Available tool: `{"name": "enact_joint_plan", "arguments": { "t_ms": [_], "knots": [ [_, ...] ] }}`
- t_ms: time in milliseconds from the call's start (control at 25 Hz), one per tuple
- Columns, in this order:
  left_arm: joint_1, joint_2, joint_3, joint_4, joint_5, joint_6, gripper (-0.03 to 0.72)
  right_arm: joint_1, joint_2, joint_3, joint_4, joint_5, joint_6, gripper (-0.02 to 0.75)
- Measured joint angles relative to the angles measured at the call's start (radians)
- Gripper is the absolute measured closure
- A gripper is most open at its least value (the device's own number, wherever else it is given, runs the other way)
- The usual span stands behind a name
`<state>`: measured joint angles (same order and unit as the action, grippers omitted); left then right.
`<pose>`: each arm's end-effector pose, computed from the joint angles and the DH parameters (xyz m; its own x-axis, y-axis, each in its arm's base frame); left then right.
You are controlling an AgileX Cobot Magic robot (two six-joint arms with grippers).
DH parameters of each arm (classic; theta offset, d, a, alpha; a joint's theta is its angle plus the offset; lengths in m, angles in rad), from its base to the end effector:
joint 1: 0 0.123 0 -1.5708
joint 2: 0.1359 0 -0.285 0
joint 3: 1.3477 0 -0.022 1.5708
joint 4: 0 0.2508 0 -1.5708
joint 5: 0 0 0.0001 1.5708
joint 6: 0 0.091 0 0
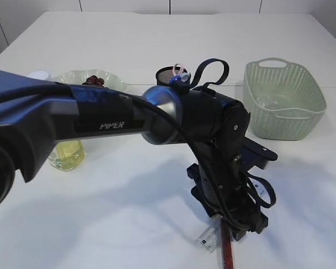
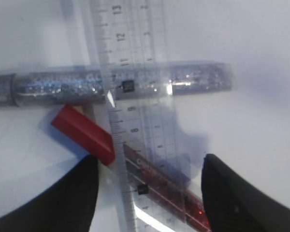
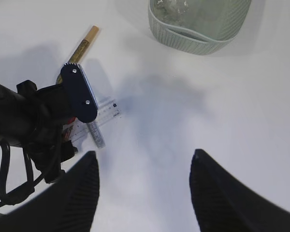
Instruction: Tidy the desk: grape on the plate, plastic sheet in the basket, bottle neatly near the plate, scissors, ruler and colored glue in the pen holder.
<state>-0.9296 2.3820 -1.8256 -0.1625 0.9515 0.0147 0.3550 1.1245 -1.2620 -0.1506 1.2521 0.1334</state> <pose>0.2769 -0.3910 0.1065 -0.6536 0.7429 -0.1448 0.7568 0.6380 -0.1422 0.1914 0.0571 0.3947 -0.8215 -0.2140 -0.5285 -0.2049 0.9758 -0.0767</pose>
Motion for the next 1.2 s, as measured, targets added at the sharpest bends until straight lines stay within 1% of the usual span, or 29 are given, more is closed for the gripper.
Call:
{"name": "enact_joint_plan", "arguments": {
  "t_ms": [200, 280, 560, 840, 920, 1200],
  "knots": [
    [-0.002, 0.004, -0.002, 0.004, 0.000, -0.015, 0.190, 0.000, 0.000, 0.000, -0.005, 0.000, -0.003, 0.269],
    [-0.002, 0.004, -0.002, 0.006, 0.000, -0.015, 0.202, 0.000, 0.000, 0.000, -0.010, 0.000, -0.003, 0.269],
    [-0.002, 0.006, -0.004, 0.030, -0.008, -0.015, 0.320, 0.000, 0.000, 0.000, -0.026, 0.000, -0.005, 0.269],
    [-0.002, 0.008, -0.004, 0.036, -0.017, -0.015, 0.389, 0.000, 0.000, 0.000, -0.028, 0.000, -0.005, 0.269],
    [-0.002, 0.008, -0.004, 0.036, -0.017, -0.015, 0.400, 0.000, 0.000, 0.000, -0.028, 0.000, -0.005, 0.268],
    [-0.002, 0.008, -0.004, 0.036, -0.015, -0.015, 0.403, 0.000, 0.000, 0.000, -0.028, 0.000, -0.005, 0.268]
  ]
}}
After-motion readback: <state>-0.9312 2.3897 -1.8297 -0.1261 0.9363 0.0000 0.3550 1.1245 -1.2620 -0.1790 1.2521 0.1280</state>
